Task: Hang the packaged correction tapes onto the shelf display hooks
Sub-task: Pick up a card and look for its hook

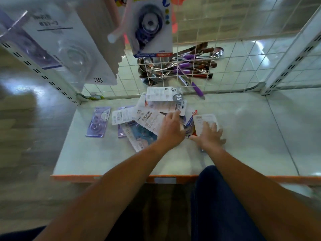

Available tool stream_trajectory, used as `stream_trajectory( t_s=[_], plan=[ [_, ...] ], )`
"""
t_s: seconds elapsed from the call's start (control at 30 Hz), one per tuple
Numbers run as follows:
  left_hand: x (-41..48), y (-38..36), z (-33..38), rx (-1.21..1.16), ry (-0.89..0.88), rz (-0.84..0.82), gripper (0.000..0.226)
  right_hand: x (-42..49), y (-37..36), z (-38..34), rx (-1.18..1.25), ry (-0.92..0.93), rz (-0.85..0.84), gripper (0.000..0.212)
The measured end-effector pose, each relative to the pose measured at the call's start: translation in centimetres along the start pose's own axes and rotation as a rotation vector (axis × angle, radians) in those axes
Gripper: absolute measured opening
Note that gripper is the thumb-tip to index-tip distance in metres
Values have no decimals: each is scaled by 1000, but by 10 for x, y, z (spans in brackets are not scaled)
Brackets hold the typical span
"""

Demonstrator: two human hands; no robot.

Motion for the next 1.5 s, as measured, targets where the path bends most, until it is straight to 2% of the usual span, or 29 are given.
stream_trajectory(
  t_s=[0.07, 0.2, 0.27, 0.43, 0.57, 0.67, 0.8, 0.93, 1.1, 1.2, 1.3, 1.43, 1.5],
  plan=[
    [-5, -19, 1, 130, -86, -92, 61, -2, -13, 10, -78, -40, -47, 89],
    [-11, -40, 2, 286, -189, -166, 62, -6, -26, 20, -93, -9, 36, 74],
    [-13, -44, 2, 332, -210, -181, 64, -8, -27, 21, -67, 20, 41, 71],
    [-15, -48, -6, 374, -198, -214, 74, -21, -30, 12, -19, 57, -82, 66],
    [-20, -44, -12, 367, -164, -241, 79, -37, -9, 4, 47, 275, 113, 34],
    [-23, -32, -11, 329, -160, -211, 80, -49, 21, -3, 74, 323, 228, 33],
    [-26, -9, -3, 214, -182, -109, 80, -60, 65, -22, 164, 457, 256, 21],
    [-30, 17, 0, 27, -206, -8, 52, -82, 104, -50, 299, 575, 186, 18],
    [-47, 38, -7, -196, -54, -158, 27, -97, 126, -67, 390, 588, 236, 16],
    [-61, 45, -18, -447, 57, -165, 30, -103, 134, -72, 409, 595, 236, 18],
    [-72, 57, -23, -774, 97, -122, 29, -107, 136, -73, 543, 578, 176, 8],
    [-84, 71, -21, -889, 86, -78, 33, -118, 134, -80, 788, 568, 101, 5],
    [-89, 81, -16, -896, 52, -23, 35, -129, 137, -86, 887, 594, 105, 10]
  ],
)
Point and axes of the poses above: each hand's wrist, its own x-axis towards the middle knuckle, its own y-axis out of the back of the hand, z = x × y, the point moved 5 cm from there along x, towards the middle knuckle
